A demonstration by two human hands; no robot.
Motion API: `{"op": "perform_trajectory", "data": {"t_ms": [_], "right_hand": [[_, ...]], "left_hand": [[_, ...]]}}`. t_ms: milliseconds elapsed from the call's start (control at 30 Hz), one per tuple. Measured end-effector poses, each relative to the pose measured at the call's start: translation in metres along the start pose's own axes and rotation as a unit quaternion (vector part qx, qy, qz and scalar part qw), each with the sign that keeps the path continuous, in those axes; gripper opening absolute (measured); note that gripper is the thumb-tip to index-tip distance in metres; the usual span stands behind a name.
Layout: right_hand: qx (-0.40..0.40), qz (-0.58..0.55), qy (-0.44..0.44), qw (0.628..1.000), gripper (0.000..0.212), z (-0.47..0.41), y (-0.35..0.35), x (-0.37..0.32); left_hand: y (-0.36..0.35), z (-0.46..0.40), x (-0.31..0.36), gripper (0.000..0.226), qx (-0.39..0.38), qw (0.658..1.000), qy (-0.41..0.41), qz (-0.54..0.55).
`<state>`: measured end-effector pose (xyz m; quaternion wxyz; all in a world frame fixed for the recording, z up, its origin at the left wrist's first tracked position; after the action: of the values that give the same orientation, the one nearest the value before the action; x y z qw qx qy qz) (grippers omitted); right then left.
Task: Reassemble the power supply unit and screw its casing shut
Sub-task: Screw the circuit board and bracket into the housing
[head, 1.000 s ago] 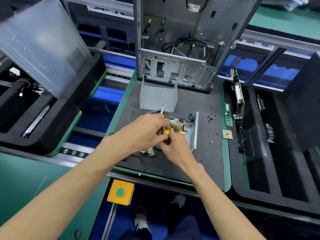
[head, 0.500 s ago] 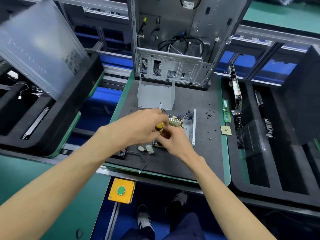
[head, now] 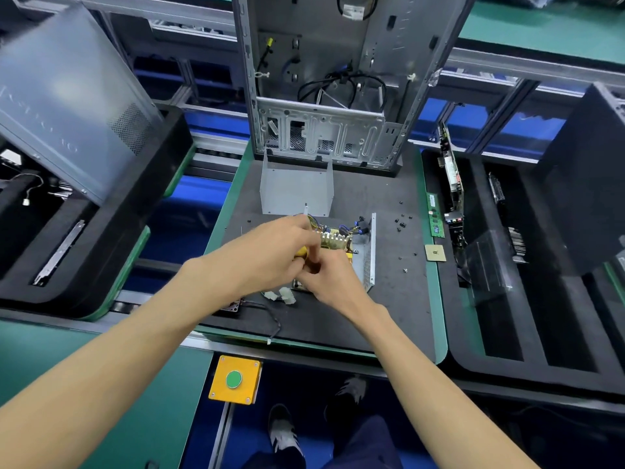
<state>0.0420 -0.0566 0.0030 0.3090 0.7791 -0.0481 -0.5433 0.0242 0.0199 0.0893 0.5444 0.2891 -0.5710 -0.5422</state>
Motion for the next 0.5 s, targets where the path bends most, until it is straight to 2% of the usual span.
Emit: {"op": "perform_trajectory", "data": {"t_ms": [100, 133, 200, 267, 367, 400, 433, 500], "right_hand": [[-0.019, 0.004, -0.008, 1.000, 0.017, 0.000, -0.005, 0.004], [-0.020, 0.004, -0.010, 1.000, 0.017, 0.000, -0.006, 0.004], [-0.017, 0.009, -0.020, 1.000, 0.020, 0.000, -0.006, 0.005], [-0.009, 0.007, -0.027, 1.000, 0.024, 0.000, -0.005, 0.007], [-0.026, 0.009, -0.025, 0.999, 0.017, -0.001, -0.009, 0.009], [-0.029, 0.007, -0.026, 0.999, 0.017, 0.000, -0.010, 0.009], [-0.027, 0.006, -0.029, 0.999, 0.019, -0.001, -0.010, 0.009], [-0.019, 0.011, -0.034, 0.999, 0.025, -0.002, -0.007, 0.010]], "left_hand": [[0.007, 0.002, -0.010, 0.026, 0.027, 0.998, 0.053, -0.038], [0.007, 0.001, -0.012, 0.024, 0.030, 0.997, 0.057, -0.043], [0.002, -0.001, -0.005, 0.008, -0.005, 0.999, 0.025, -0.026], [-0.003, 0.001, 0.002, 0.017, -0.031, 0.999, -0.005, -0.017], [0.004, 0.000, -0.005, 0.021, 0.013, 0.997, 0.036, -0.066], [0.002, -0.003, -0.008, 0.017, 0.010, 0.997, 0.038, -0.063], [-0.001, -0.004, -0.005, 0.005, -0.005, 0.999, 0.022, -0.030], [-0.004, -0.003, 0.005, 0.019, -0.032, 0.999, -0.027, 0.018]]}}
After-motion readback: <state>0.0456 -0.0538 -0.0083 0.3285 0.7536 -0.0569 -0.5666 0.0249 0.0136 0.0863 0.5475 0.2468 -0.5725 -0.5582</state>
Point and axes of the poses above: each hand's wrist, its own z-axis away from the middle knuckle, its own y-axis out of the back of the hand, x = y × z, the point moved 9 cm from there along -z, towards the middle knuckle, and after that the axes turned 8 degrees about y, right-handed, at the moved point
